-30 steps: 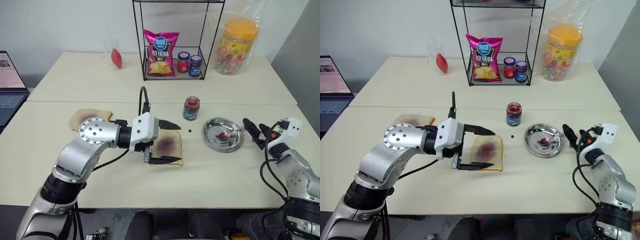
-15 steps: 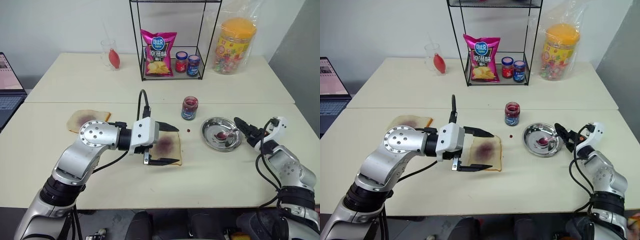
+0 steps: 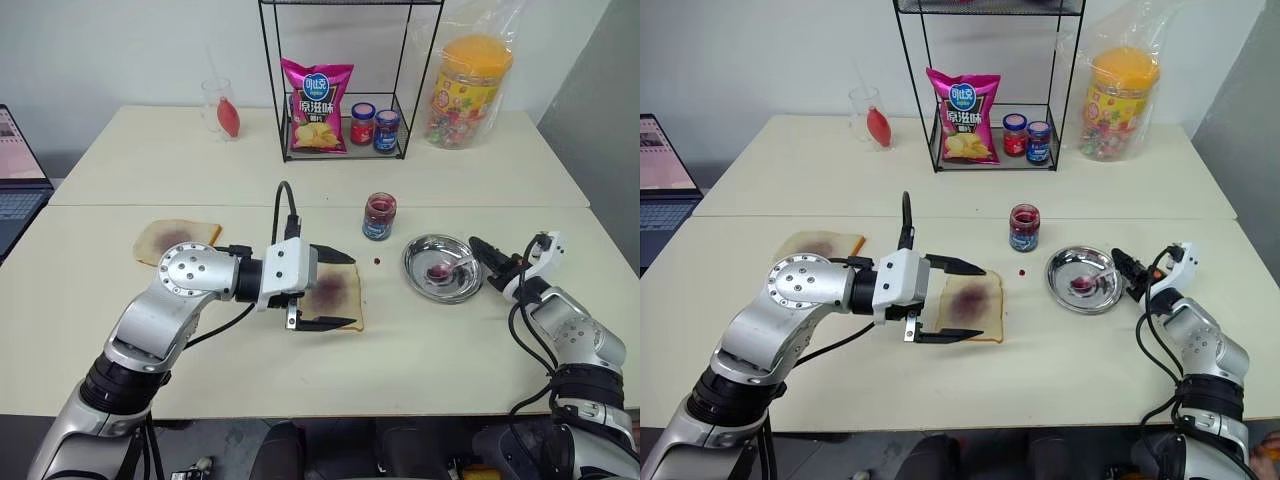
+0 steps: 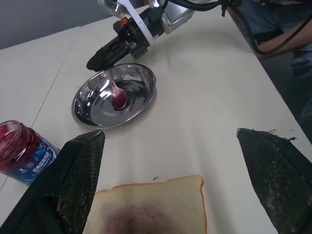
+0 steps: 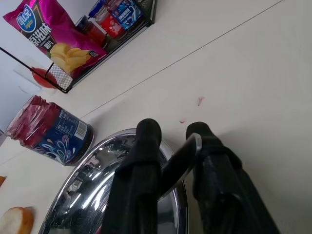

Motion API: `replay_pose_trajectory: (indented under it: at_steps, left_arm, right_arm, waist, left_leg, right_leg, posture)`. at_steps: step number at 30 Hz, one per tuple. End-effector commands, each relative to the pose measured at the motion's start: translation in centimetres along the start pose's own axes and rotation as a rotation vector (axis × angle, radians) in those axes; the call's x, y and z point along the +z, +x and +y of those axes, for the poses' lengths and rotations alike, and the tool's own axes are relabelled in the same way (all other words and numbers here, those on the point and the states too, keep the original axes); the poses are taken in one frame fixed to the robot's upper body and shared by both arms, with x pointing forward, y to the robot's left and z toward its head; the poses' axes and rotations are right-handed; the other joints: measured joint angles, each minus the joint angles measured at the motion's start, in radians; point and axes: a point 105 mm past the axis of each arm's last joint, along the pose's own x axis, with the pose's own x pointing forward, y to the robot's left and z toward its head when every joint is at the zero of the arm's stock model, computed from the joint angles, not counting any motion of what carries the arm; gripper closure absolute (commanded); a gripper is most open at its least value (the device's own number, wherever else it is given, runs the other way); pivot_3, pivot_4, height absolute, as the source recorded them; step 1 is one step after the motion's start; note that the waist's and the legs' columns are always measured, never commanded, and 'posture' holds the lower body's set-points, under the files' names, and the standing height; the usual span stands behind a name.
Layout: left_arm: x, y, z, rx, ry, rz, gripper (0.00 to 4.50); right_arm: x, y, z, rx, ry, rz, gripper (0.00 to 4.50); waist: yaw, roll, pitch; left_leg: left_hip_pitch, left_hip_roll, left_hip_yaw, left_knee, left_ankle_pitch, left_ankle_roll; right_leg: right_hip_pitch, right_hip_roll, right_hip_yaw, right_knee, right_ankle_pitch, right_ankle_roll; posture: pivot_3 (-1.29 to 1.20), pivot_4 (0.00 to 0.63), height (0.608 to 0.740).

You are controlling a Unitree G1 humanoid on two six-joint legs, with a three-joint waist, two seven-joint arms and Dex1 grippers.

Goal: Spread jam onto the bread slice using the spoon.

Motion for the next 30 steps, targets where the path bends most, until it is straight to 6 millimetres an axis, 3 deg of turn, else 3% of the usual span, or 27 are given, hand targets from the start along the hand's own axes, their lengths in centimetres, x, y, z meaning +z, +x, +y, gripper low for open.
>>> replay_pose_trajectory:
  at_steps: [1, 7, 15, 19, 24, 30]
  left_arm:
    - [0.2, -0.4, 0.6, 0.041, 0.019, -0.004, 0.0]
    - [0.1, -1.0, 1.7, 0.115, -0.021, -0.025, 0.0]
    - [0.0, -3.3, 3.8, 0.31, -0.141, -0.076, 0.0]
    - [-0.7, -4.6, 4.6, 0.418, -0.208, -0.096, 0.0]
    - [-1.1, -5.0, 4.6, 0.458, -0.265, -0.11, 0.0]
    - [-1.4, -5.0, 4.3, 0.462, -0.279, -0.106, 0.0]
  right_arm:
    - [1.5, -0.5, 0.3, 0.017, -0.015, -0.034, 4.45]
    - [3.2, -0.9, 2.3, 0.088, -0.023, -0.079, 4.49]
    - [6.4, -0.3, 9.4, 0.266, -0.158, -0.121, 4.49]
    - [7.9, 1.1, 14.6, 0.381, -0.251, -0.155, 4.49]
    - [9.2, 3.7, 18.5, 0.427, -0.354, -0.215, 4.49]
    - [8.2, 6.9, 19.8, 0.431, -0.519, -0.211, 4.49]
  waist:
    - [0.001, 0.0, 0.0]
    - [0.003, 0.0, 0.0]
    - [-0.003, 0.002, 0.001]
    - [-0.009, 0.004, 0.002]
    - [-0.008, 0.004, 0.002]
    - [-0.002, 0.003, 0.002]
  left_leg:
    - [0.0, 0.0, 0.0, 0.0, 0.0, 0.0]
    - [0.0, 0.0, -0.001, 0.0, 0.0, 0.0]
    - [-0.001, 0.0, -0.001, 0.0, 0.0, 0.0]
    - [0.0, 0.0, 0.0, 0.0, 0.0, 0.0]
    - [-0.001, 0.0, -0.002, 0.0, 0.0, 0.0]
    - [-0.002, 0.0, -0.001, -0.001, 0.0, 0.0]
  right_leg:
    - [0.0, 0.0, 0.0, 0.0, 0.0, 0.0]
    - [0.001, 0.0, -0.001, 0.0, 0.0, 0.001]
    - [-0.001, 0.0, -0.001, 0.0, 0.0, 0.001]
    - [-0.001, 0.0, 0.0, 0.0, 0.0, 0.001]
    - [-0.001, 0.0, -0.001, 0.0, 0.0, 0.001]
    - [-0.002, -0.001, -0.002, -0.001, 0.002, -0.003]
  posture:
    - [0.0, 0.15, 0.74]
    - [0.0, 0.15, 0.74]
    - [0.0, 0.15, 0.74]
    - [0.0, 0.15, 0.74]
    - [0.0, 0.15, 0.74]
    - [0.0, 0.15, 0.74]
